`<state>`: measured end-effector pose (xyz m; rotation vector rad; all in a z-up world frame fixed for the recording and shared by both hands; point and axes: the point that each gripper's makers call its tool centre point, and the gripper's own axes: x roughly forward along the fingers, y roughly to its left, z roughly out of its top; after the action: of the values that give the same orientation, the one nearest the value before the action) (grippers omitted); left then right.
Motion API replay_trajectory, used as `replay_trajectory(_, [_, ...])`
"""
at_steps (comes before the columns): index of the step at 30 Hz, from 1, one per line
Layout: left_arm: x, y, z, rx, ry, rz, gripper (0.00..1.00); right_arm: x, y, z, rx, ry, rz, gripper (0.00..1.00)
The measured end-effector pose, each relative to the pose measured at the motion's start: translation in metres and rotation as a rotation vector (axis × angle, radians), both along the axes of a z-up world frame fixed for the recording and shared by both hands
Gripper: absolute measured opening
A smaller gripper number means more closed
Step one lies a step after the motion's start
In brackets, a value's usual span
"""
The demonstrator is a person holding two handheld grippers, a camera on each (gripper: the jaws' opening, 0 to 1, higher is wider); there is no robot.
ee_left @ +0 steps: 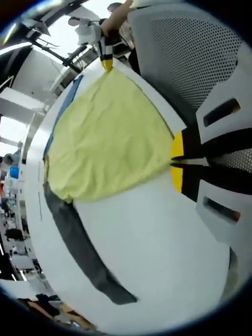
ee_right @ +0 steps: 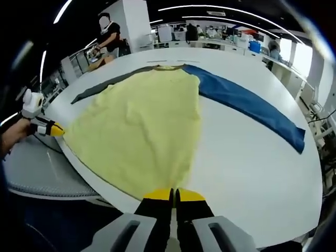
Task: Fold the garment on the visible template until the final outline fits inside the template.
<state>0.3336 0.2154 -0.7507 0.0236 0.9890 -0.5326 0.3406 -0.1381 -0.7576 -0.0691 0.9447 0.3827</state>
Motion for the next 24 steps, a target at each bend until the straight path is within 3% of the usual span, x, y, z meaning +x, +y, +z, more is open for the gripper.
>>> replay_trajectory(7, [-0.005, -0.001, -0.002, 0.013, 0.018, -0.015, 0.00, -0.003, -0.001, -0.001, -0.003, 0.013, 0.001, 0.00])
replay_trajectory(12, [-0.003, -0.003, 0.000, 0.033, -0.021, -0.071, 0.01, -0.002, -0.001, 0.001, 0.004, 0.014, 0.011, 0.00])
replay_trajectory(15, [-0.001, -0.002, 0.004, 0.016, -0.034, -0.059, 0.04, -0.002, -0.002, 0.002, 0.004, 0.002, 0.022, 0.08])
replay_trajectory(17, [0.002, -0.002, 0.008, -0.002, -0.059, -0.047, 0.09, -0.002, -0.002, 0.002, 0.014, 0.004, 0.029, 0.15])
replay_trajectory(20, [0.010, 0.000, 0.017, -0.006, -0.118, -0.034, 0.24, 0.000, -0.002, 0.006, 0.022, -0.018, 0.035, 0.26])
replay_trajectory(24, [0.019, -0.008, 0.029, -0.070, -0.187, -0.026, 0.39, 0.007, -0.001, 0.013, 0.017, -0.064, 0.069, 0.41])
